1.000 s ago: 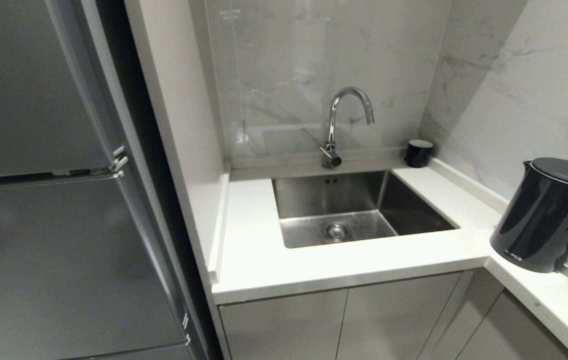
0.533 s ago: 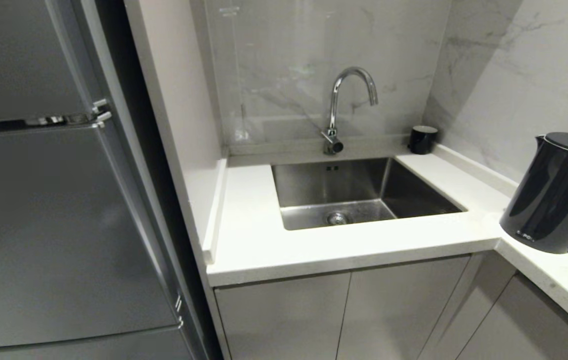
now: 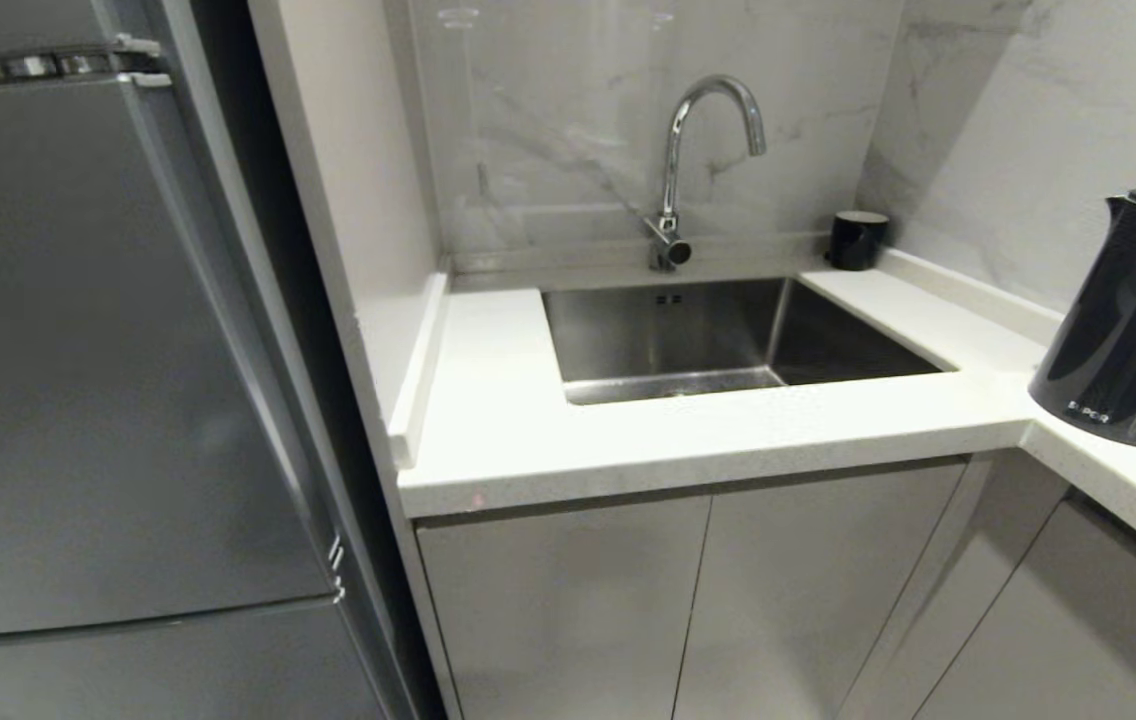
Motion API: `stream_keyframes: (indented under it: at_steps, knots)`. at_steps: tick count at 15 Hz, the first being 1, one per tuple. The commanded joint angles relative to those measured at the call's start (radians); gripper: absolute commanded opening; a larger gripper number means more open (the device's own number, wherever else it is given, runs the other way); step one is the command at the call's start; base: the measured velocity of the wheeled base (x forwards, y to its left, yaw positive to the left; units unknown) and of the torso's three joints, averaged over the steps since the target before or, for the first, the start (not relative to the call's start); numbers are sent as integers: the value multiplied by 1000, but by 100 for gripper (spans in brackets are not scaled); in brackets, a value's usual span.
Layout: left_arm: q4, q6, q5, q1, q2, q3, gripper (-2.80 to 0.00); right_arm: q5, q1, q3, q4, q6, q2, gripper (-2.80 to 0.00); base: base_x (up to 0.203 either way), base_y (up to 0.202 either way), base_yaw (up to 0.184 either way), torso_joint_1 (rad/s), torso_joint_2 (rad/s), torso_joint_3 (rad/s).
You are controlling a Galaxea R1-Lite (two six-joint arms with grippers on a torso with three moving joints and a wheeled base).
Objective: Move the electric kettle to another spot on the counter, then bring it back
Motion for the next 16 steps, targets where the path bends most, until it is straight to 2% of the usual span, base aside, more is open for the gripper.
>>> stream_keyframes:
  at_steps: [1,6,16]
  knots:
    - [0,0,0,0,1,0,-280,0,1,0,0,0,0,-280,0,0,0,-79,471,396]
    - [0,6,-2,-2,1,0,-280,0,1,0,0,0,0,-280,0,0,0,-26,431,389]
    - [0,6,-2,-1,1,0,-280,3,1,0,3,-25,0,-280,0,0,0,-5,49,47]
